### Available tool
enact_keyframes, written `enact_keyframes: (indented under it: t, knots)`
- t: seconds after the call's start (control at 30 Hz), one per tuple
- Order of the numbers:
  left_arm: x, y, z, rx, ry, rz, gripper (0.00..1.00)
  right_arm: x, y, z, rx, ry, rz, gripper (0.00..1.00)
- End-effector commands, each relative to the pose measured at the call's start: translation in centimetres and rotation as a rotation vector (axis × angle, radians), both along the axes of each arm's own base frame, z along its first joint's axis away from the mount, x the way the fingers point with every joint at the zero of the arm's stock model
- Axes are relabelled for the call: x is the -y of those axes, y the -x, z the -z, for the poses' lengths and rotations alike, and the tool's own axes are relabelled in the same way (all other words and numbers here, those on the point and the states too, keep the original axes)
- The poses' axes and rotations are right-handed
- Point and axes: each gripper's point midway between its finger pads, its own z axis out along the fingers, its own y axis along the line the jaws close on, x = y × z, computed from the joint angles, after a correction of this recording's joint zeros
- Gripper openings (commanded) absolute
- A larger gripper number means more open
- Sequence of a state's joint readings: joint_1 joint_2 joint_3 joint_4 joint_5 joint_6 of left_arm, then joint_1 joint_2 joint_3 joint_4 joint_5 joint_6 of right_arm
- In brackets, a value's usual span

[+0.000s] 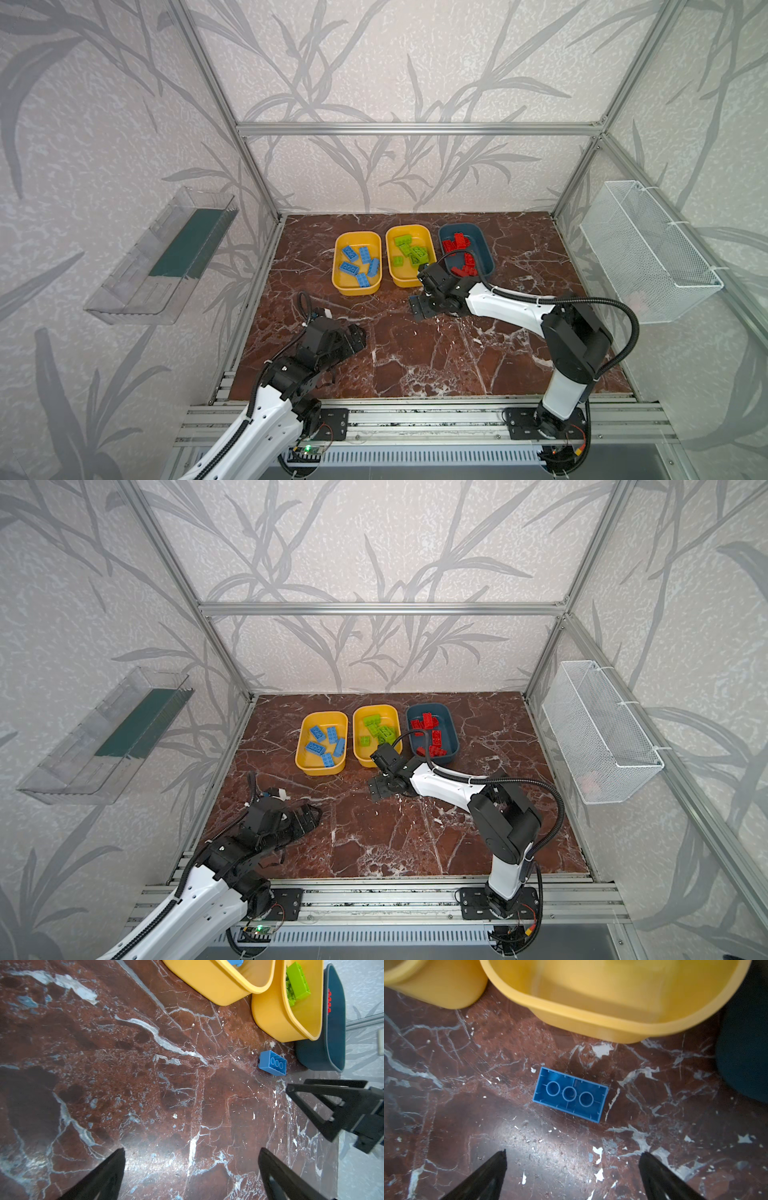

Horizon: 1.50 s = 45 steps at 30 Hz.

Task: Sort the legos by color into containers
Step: 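Lower the right gripper onto the last blue brick and grasp it, then carry the blue brick with the right gripper into the yellow tub and release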

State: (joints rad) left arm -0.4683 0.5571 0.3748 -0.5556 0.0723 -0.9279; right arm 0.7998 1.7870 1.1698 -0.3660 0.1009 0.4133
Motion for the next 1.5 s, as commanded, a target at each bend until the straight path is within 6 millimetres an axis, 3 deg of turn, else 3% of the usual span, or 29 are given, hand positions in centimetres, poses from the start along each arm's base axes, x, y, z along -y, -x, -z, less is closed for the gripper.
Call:
enact_keyframes:
  t: [0.0, 0.17, 0.67, 1.0, 1.13, 1.3, 1.47]
  knots:
    - [0.9, 0.3, 0.0, 0.009, 0.024, 0.049, 0.99, -0.5, -1.1, -1.7, 0.070, -0.057, 0.056, 1.00]
    - [1.5, 0.6, 0.0, 0.013, 0.036, 0.080, 0.99, -0.9, -1.8, -0.7, 0.063, -0.040, 0.072, 1.00]
    - [0.8, 1.0, 0.5, 0.016, 0.003, 0.063, 0.99, -1.6, -4.4, 2.1, 0.071, 0.009, 0.173, 0.94]
    - [0.3, 0.7, 0.6, 0.028, -0.023, 0.046, 0.99, -2.5, -4.9, 3.5, 0.058, 0.005, 0.167, 0.76]
    - [0.2, 0.7, 0.7, 0.029, -0.029, 0.042, 0.99, -2.7, -4.9, 3.9, 0.044, 0.012, 0.157, 0.59]
    - [0.0, 0.6, 0.8, 0.031, -0.038, 0.036, 0.99, -2.8, -3.7, 2.9, 0.001, 0.013, 0.131, 0.47]
    - [-0.1, 0.4, 0.6, 0.035, -0.051, 0.034, 0.99, -4.1, -1.0, -1.7, 0.045, -0.055, 0.054, 0.44]
